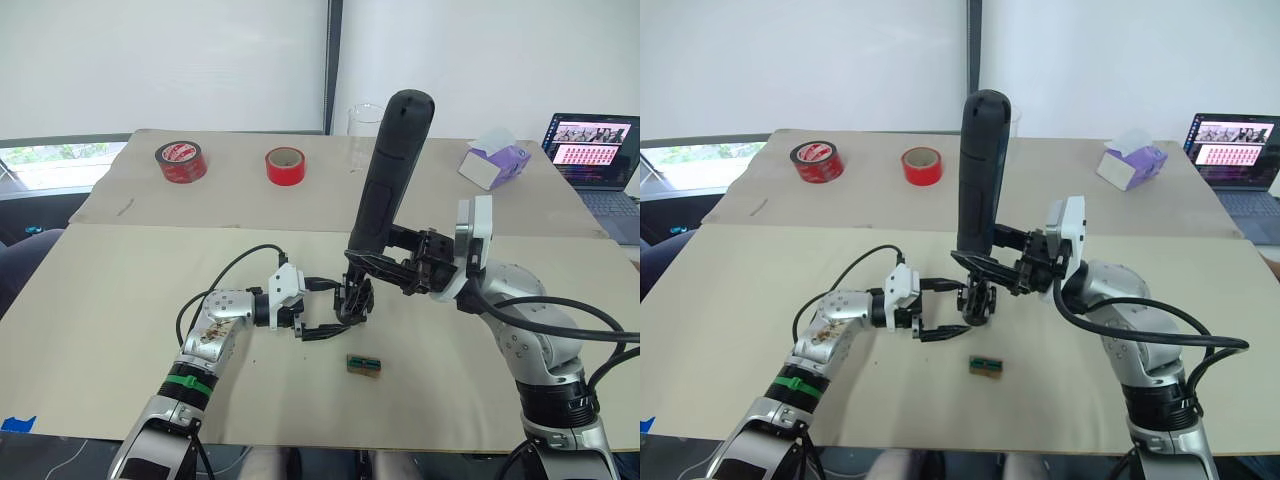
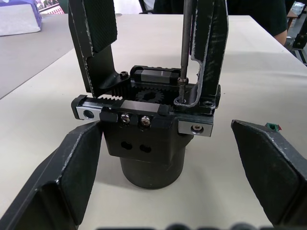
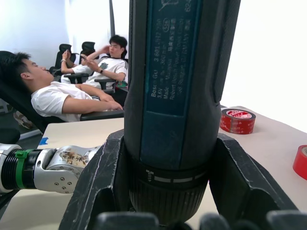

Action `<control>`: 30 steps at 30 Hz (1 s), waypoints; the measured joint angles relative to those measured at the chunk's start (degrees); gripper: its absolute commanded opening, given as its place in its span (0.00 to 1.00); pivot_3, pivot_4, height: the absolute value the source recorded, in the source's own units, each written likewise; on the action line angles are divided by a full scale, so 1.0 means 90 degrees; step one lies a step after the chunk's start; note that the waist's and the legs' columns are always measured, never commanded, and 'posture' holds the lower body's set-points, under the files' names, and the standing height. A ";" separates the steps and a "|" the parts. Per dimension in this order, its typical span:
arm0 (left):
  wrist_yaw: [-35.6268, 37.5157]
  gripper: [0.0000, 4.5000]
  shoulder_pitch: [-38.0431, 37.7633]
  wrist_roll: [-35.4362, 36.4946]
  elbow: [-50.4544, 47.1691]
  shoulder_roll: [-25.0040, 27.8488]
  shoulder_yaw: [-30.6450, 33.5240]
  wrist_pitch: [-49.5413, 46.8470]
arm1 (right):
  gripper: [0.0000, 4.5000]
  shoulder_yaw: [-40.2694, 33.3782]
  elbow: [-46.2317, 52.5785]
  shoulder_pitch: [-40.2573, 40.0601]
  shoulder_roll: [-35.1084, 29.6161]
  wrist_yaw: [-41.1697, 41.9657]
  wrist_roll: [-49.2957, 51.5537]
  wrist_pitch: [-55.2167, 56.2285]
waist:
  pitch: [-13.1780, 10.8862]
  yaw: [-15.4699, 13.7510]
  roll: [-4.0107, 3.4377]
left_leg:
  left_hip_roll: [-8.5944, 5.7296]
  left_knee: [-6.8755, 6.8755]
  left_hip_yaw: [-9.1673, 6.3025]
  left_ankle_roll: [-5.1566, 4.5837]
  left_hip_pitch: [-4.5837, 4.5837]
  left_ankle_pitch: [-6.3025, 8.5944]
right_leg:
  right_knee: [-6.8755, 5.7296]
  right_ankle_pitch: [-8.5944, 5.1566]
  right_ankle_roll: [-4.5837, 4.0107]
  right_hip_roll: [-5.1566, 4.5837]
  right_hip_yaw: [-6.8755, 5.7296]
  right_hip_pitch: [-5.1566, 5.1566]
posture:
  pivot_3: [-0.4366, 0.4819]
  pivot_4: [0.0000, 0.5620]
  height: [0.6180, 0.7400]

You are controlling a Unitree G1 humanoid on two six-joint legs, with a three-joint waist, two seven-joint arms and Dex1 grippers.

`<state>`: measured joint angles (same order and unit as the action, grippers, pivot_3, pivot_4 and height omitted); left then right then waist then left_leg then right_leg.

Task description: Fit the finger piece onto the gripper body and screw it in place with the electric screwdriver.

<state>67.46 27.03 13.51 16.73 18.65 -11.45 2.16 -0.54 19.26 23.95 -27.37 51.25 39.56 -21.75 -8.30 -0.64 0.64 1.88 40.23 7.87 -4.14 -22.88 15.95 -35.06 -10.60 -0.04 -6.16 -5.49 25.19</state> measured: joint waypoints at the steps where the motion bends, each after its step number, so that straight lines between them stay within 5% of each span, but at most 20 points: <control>1: 0.0000 1.00 0.0000 0.0000 0.0000 0.0000 0.0000 -0.0001 | 0.42 -0.0001 0.0000 0.0000 -0.0003 0.0002 0.0000 0.0000 | 0.0000 0.0000 0.0000 | 0.0000 0.0000 0.0000 0.0000 0.0000 0.0000 | 0.0000 0.0000 0.0000 0.0000 0.0000 0.0000 | 0.48 0.27 1.00; 30: -0.0056 1.00 -0.0001 0.0000 -0.0001 -0.0003 -0.0035 -0.0002 | 0.42 -0.0003 -0.0014 0.0001 -0.0037 0.0077 -0.0042 0.0001 | 0.0000 -0.0002 0.0000 | 0.0000 0.0000 0.0000 -0.0002 0.0000 0.0001 | 0.0000 0.0000 0.0000 -0.0001 0.0000 0.0000 | 0.48 0.27 1.00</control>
<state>66.97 27.02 13.51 16.72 18.63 -11.77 2.14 -0.56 19.13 23.95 -27.70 51.93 39.17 -21.74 -8.30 -0.66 0.64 1.88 40.23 7.87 -4.16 -22.88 15.96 -35.06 -10.60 -0.04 -6.17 -5.49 25.19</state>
